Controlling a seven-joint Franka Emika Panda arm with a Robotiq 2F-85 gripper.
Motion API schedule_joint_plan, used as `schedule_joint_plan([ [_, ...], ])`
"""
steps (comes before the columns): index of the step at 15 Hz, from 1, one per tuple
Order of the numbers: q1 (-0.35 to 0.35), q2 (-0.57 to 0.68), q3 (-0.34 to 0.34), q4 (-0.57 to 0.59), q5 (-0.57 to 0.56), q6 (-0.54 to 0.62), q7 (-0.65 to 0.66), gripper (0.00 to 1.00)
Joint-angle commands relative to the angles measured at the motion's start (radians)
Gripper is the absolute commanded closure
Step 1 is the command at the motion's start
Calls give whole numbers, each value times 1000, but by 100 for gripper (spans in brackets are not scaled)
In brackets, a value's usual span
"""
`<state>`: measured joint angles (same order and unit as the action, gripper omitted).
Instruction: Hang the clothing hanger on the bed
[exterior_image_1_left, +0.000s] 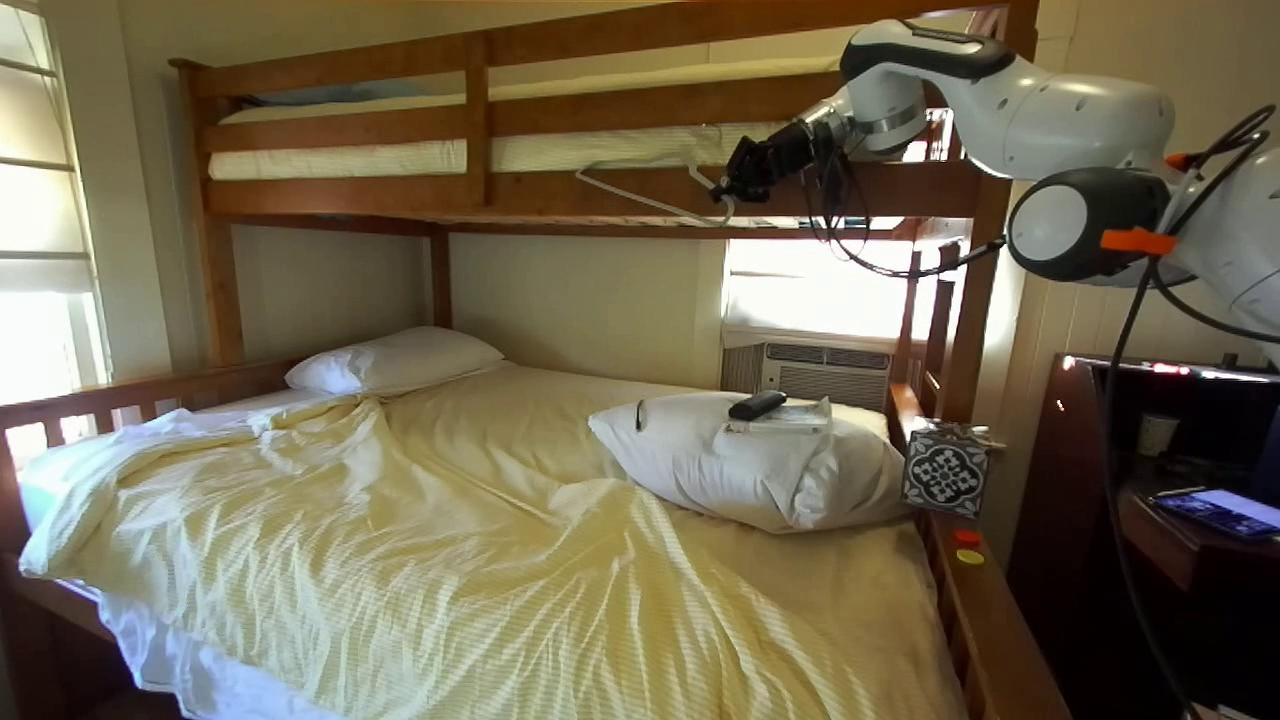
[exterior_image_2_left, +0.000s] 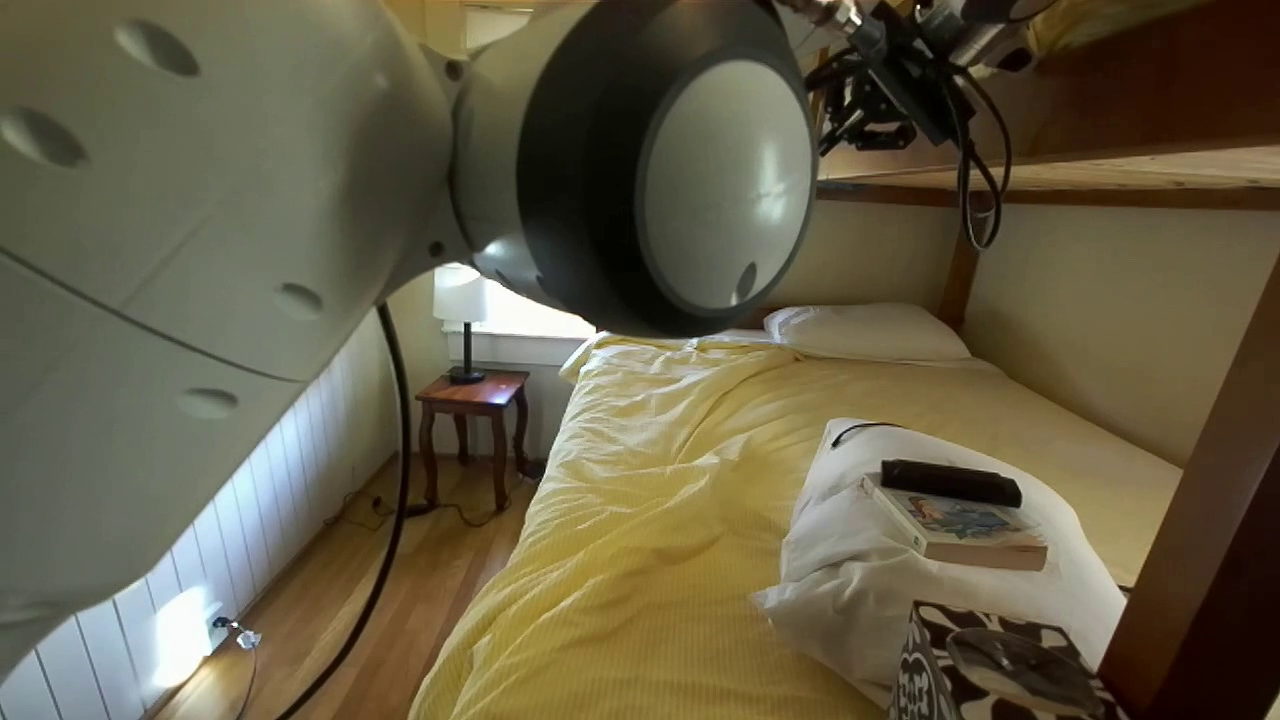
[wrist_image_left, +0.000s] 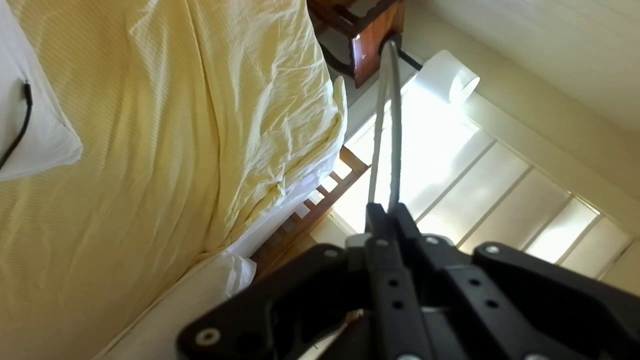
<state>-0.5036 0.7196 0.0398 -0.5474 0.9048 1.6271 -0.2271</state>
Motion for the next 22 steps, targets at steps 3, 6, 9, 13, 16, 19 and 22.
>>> schedule_joint_plan([
  [3, -25, 11, 14, -21, 50, 54, 99, 99],
  [6, -9, 12, 8, -17, 29, 45, 114, 99],
  [9, 15, 15, 1, -21, 21, 86, 144, 99],
  [13, 59, 19, -10, -36, 10, 181, 211, 99],
  [16, 98, 20, -24, -56, -2, 274, 239, 99],
  [19, 140, 17, -41, -85, -14, 375, 262, 99],
  [22, 179, 14, -64, -119, -23, 478, 295, 99],
])
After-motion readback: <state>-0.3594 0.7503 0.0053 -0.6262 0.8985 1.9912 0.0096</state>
